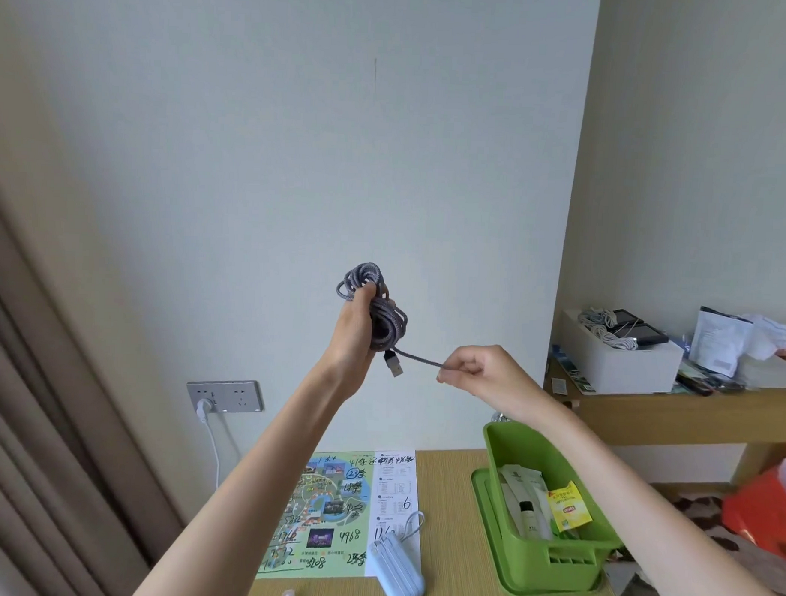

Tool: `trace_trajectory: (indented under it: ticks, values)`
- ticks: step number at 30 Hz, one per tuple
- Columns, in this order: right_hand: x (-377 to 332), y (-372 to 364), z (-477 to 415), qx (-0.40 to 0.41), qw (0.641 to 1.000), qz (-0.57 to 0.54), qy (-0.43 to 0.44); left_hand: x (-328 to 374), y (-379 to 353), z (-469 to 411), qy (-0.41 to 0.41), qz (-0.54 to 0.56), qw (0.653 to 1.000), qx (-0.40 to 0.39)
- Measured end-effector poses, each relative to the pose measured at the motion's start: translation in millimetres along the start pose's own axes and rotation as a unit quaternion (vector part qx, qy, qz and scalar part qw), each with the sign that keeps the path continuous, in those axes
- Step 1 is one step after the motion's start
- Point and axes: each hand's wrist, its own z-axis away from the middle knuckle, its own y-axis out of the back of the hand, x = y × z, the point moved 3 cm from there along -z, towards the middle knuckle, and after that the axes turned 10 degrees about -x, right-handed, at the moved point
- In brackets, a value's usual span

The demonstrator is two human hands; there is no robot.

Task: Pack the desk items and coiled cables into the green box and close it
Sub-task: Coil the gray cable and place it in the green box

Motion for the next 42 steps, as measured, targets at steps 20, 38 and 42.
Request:
trace_trajectory:
  ticks: [20,38,42]
  values:
    - [-58,48,-9,-0.022,0.992,0.099,0.072,-13,-36,45,0.098,-0.385,0.838,-0.374]
    - [-45,40,-12,-0.047,0.991,-0.124,0.008,-2,-30,34,0.017,-0.357,0.881,-0.310]
    - [-28,33,-11,-0.008,0.989,-0.150,0.005,14,-28,33,-0.022,-0.314,0.919,-0.238]
